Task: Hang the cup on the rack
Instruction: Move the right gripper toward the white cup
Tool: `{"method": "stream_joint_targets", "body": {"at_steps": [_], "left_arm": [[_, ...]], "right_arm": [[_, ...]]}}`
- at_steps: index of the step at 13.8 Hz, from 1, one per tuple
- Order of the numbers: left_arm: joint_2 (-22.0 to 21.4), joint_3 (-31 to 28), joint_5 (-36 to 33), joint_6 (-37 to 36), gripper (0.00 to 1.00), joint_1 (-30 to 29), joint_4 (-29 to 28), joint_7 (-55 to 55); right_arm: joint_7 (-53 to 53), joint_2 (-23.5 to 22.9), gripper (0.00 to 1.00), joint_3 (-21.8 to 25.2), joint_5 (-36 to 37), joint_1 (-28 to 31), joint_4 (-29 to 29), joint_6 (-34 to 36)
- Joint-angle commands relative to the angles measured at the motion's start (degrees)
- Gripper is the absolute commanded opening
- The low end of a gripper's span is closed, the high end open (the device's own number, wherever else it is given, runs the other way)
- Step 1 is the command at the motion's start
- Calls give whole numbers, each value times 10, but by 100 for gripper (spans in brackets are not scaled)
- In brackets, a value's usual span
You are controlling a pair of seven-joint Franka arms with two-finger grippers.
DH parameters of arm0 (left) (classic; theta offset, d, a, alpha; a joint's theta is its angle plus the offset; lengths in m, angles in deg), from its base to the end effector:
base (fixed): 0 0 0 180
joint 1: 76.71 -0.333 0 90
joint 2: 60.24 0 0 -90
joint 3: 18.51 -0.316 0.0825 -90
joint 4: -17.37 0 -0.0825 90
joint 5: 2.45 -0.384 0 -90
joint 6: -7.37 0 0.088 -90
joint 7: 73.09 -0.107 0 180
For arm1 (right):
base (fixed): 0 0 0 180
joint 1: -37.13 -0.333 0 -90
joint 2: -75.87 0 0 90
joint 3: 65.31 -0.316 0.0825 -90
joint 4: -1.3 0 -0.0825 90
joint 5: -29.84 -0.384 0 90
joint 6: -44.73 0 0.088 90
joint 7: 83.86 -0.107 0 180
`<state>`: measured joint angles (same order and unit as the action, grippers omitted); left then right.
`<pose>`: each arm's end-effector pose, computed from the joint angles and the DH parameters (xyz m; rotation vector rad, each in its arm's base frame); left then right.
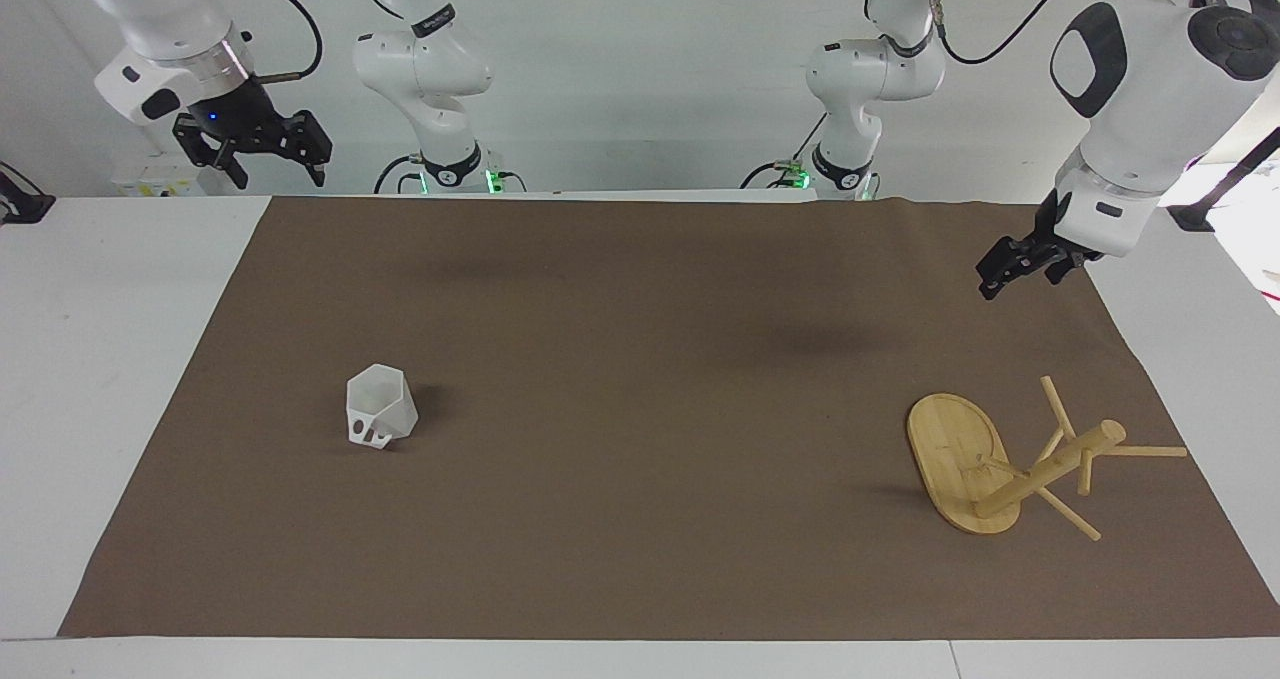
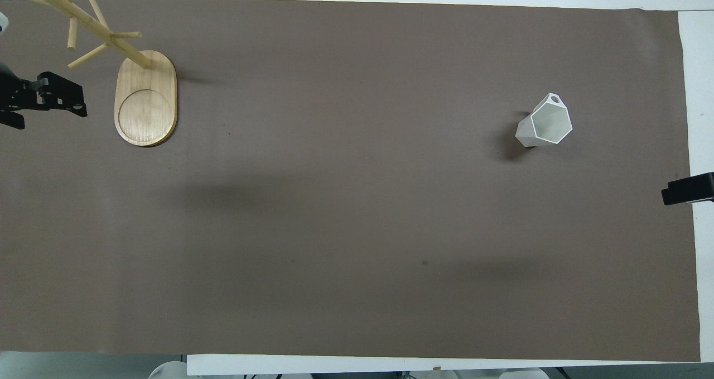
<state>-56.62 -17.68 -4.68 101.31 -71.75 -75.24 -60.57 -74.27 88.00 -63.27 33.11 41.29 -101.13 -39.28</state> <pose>0.5741 -0.0540 0.5731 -3.0924 -0.1765 0.0518 0.4708 -0.0596 0.6238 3.1011 0.0892 -0.1796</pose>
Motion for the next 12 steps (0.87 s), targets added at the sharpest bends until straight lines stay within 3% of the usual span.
{"method": "stream_joint_targets", "body": {"at_steps": [1,9,12], "left_arm": [[-7,3,5,-2,100,-6,-8,-8],[-7,2,5,-2,100,-6,-8,-8],[-7,2,5,-2,100,-6,-8,-8]], "right_arm": [[-3,-4,99,-4,4,3,7,1],[10,0,99,-6,3,-13,6,31],[163,-4,99,-5,-8,-13,4,-5]]}}
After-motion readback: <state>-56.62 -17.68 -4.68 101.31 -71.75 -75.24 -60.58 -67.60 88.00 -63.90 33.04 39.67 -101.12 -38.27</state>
